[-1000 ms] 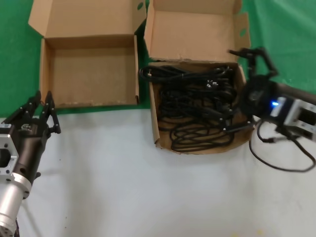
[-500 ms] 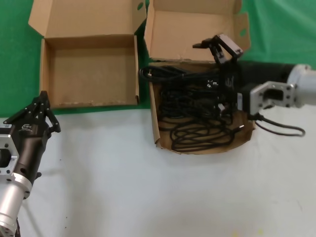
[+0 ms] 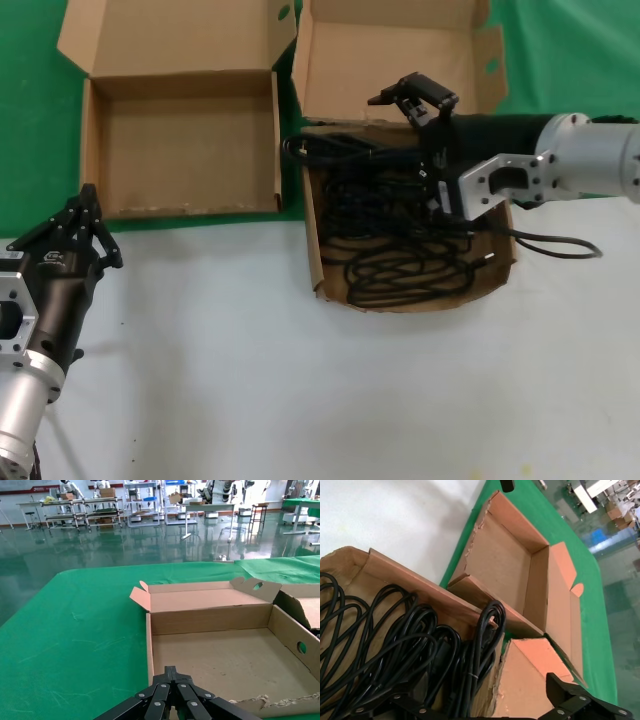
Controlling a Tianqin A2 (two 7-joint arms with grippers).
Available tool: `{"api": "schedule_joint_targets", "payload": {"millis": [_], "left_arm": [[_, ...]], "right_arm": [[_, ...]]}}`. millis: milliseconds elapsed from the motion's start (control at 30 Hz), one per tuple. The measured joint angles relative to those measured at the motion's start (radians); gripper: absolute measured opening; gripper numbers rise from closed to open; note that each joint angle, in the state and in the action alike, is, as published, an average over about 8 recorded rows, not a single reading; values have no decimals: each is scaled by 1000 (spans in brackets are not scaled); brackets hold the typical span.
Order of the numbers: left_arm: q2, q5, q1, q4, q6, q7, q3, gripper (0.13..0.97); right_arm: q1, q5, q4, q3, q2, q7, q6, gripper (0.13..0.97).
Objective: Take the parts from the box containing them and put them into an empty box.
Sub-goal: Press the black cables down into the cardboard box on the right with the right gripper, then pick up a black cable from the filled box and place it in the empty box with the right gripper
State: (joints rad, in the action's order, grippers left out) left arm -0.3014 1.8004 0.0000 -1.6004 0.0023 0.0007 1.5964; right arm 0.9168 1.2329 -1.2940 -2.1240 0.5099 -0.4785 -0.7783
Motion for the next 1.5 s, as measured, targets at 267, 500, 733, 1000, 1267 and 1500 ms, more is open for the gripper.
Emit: {"api": "schedule_joint_targets", "payload": {"millis": [267,500,733,1000,1267,1500], "left_arm": [[0,0,0,0,0,0,0,145],[0,0,0,0,0,0,0,145],[0,0,0,0,0,0,0,145],[0,0,0,0,0,0,0,145],[0,0,0,0,0,0,0,145],[0,0,0,0,0,0,0,145]], "right_arm": [[15,-46,34,-22,-35,22,11,766],[21,-64,49,-31,-51,28,20,698],[18,-70,60,-37,-62,19,31,548],[11,-61,67,-39,-69,4,40,352],[6,-44,81,-39,-77,-20,50,239],[4,-27,85,-36,-76,-38,53,197]]}}
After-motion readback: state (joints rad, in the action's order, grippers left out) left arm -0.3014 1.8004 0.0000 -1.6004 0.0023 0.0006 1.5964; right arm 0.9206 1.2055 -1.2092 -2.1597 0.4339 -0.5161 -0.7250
